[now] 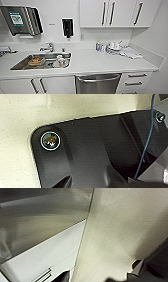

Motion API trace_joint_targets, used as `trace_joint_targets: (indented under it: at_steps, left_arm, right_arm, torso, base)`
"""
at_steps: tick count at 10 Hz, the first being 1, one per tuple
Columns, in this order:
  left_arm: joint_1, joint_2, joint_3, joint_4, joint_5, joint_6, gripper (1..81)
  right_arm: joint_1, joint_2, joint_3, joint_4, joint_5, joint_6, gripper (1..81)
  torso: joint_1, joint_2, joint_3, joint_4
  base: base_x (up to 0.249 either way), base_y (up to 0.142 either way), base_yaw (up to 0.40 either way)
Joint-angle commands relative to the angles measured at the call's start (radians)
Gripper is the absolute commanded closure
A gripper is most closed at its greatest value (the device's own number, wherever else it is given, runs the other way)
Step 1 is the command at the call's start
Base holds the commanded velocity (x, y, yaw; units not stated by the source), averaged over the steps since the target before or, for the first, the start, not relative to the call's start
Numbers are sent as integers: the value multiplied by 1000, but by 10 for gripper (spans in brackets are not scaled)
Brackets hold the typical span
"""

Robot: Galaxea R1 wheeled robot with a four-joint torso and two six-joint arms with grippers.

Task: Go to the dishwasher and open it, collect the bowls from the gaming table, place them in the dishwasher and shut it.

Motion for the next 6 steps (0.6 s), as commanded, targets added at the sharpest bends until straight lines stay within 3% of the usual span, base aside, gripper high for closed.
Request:
trace_joint_targets:
  at_steps: [1,4,6]
  left_arm:
    - [-42,-7,19,3,15,0,10]
    - [-42,-6,16,2,17,0,10]
    - [-42,1,13,-8,19,0,10]
  right_arm:
    - [-130,-10,-183,-560,-35,-65,10]
    - [-184,-15,-155,-808,-29,-82,10]
    - [-227,-10,-169,-920,-29,-84,10]
  torso:
    - [0,0,0,0]
    - [0,0,0,0]
    - [0,0,0,0]
  base:
    - [0,0,0]
    - [0,0,0]
    - [0,0,0]
